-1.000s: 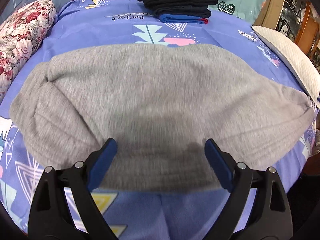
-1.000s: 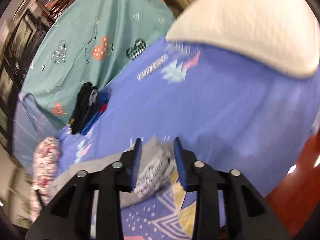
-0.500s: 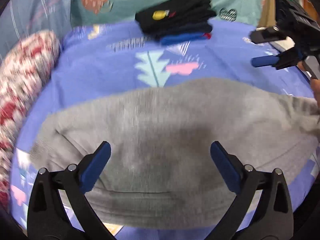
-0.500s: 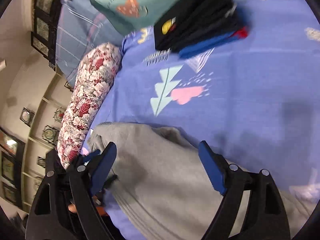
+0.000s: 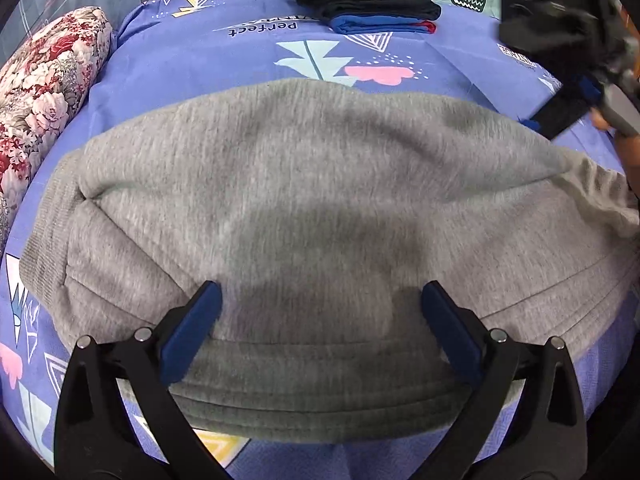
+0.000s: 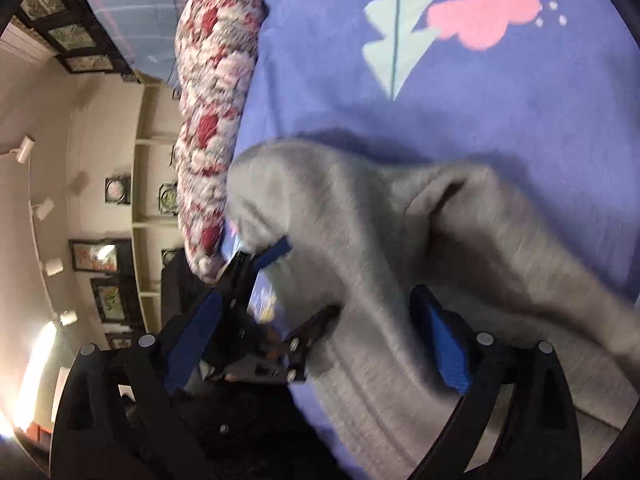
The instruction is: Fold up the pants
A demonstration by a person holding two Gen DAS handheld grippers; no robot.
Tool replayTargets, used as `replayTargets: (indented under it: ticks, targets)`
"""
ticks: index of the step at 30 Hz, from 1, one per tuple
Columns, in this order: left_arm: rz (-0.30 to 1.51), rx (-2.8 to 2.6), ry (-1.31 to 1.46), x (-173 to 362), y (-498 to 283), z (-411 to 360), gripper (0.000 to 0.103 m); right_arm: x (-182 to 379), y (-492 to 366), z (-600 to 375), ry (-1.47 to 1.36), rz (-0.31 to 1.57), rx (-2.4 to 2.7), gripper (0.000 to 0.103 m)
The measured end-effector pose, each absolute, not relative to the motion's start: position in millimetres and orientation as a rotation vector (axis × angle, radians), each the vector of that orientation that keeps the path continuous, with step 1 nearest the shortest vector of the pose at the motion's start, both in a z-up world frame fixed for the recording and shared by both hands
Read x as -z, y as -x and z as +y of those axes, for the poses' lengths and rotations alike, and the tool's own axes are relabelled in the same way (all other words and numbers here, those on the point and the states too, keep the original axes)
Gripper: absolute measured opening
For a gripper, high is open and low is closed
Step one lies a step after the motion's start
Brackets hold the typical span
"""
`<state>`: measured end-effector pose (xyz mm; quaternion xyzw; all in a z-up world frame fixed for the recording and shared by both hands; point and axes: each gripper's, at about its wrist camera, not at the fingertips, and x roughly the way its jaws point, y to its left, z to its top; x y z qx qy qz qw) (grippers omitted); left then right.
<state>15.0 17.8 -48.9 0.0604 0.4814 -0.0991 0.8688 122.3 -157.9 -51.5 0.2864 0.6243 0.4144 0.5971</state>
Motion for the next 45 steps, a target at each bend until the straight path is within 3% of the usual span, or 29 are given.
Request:
replayTargets:
  ticks: [4,7,9,12,15,24,25,27,30,34,40,41,44,45]
  targets:
    - [1.005,0.204,-0.122,48.7,-16.6,17.8,0.101,76.5,-147.7,-134.8,-0.695,1.515,-0.980,0.089]
    - [1.003,0.203,-0.121,48.4,-16.1,18.1,0.101,76.6,-152.1,-128.6,-0.695,1.468,-0.987,0.066]
    - [1.000,0.204,-0.117,48.4,-15.5,18.9,0.101,59.6,-161.2,-148.4,-0.740,1.339,-0.987,0.044]
    - [1.003,0.208,-0.110,47.5,-15.7,19.8,0.101,56.2,-176.7,-175.2,-0.844,1.274,-0.971,0.024]
    - [1.004,0.207,-0.115,46.9,-15.4,19.9,0.101,61.8,-179.0,-170.9,-0.747,1.270,-0.901,0.012]
    - [1.011,0.209,-0.117,41.8,-18.3,18.7,0.101,48.2,-183.7,-171.9,-0.466,1.263,-0.824,0.008]
    - [1.012,0.215,-0.108,38.3,-19.4,19.4,0.101,42.0,-183.6,-178.0,-0.436,1.242,-0.800,0.011]
    - [1.014,0.239,-0.076,31.2,-21.1,22.4,0.101,20.1,-184.7,-209.1,-0.436,1.141,-0.659,0.040]
    - [0.930,0.242,-0.062,7.7,-21.6,29.2,0.101,-10.6,-164.1,-242.5,-0.512,1.048,-0.638,0.041]
    - [0.867,0.195,-0.068,-9.0,-44.8,46.3,0.101,-19.9,-96.2,-215.3,-0.431,1.071,-0.720,0.046]
    - [0.965,0.042,-0.050,34.3,-82.9,88.4,0.101,59.0,-38.3,-226.1,-0.530,1.168,-0.442,0.047]
    - [0.957,0.027,-0.085,33.5,-80.9,83.0,0.101,73.0,-34.5,-239.8,-0.591,1.165,-0.407,0.041]
    - [0.953,0.024,-0.104,34.8,-79.2,81.1,0.101,90.2,-21.1,-281.3,-0.706,1.092,-0.404,0.009]
    - [0.951,0.028,-0.099,33.8,-77.6,83.7,0.101,85.6,-13.1,-296.1,-0.671,1.053,-0.346,0.009]
